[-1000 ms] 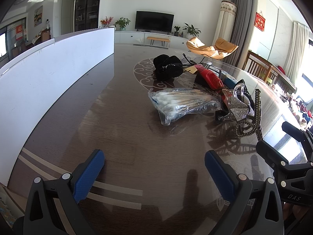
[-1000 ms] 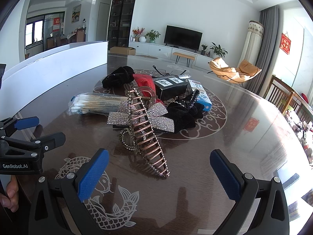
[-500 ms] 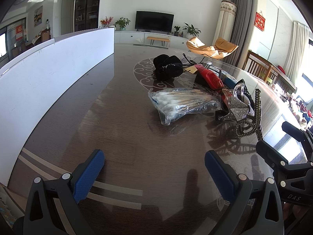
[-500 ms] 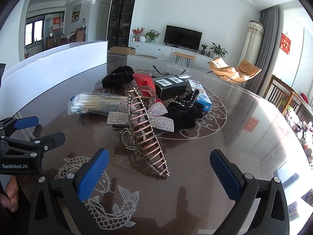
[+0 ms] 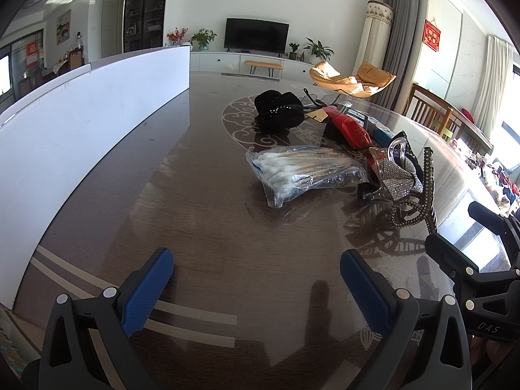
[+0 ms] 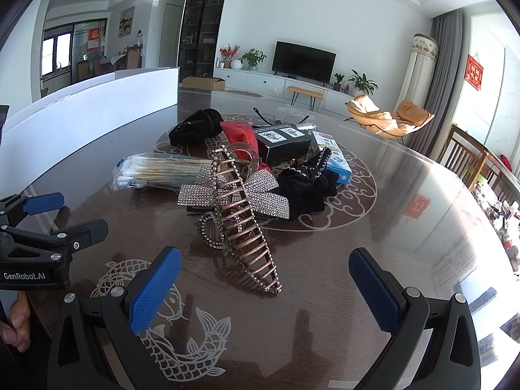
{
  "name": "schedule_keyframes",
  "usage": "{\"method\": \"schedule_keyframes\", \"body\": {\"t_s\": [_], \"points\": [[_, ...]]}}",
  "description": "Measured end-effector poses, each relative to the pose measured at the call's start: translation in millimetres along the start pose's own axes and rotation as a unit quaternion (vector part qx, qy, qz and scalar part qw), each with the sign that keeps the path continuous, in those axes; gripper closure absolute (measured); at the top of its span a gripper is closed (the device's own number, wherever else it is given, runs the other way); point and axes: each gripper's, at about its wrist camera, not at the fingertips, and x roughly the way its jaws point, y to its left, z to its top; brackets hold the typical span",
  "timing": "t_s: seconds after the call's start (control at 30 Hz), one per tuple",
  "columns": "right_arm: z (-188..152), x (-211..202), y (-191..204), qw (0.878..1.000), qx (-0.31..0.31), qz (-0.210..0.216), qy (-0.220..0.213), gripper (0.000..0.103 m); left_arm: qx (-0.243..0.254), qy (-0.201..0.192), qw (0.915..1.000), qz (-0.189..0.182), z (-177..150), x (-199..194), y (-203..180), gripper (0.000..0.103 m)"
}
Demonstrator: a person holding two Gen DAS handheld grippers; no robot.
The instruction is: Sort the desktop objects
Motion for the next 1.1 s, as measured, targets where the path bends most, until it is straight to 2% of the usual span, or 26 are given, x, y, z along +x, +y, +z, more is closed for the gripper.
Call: {"method": "schedule_keyframes", "body": {"t_s": [1.1], "points": [[-1.6, 0.4, -2.2, 1.0, 0.001, 0.001, 0.007, 0.0, -0.001, -0.001, 1.0, -0.003, 0.2, -0.5, 0.1, 0.0]]}}
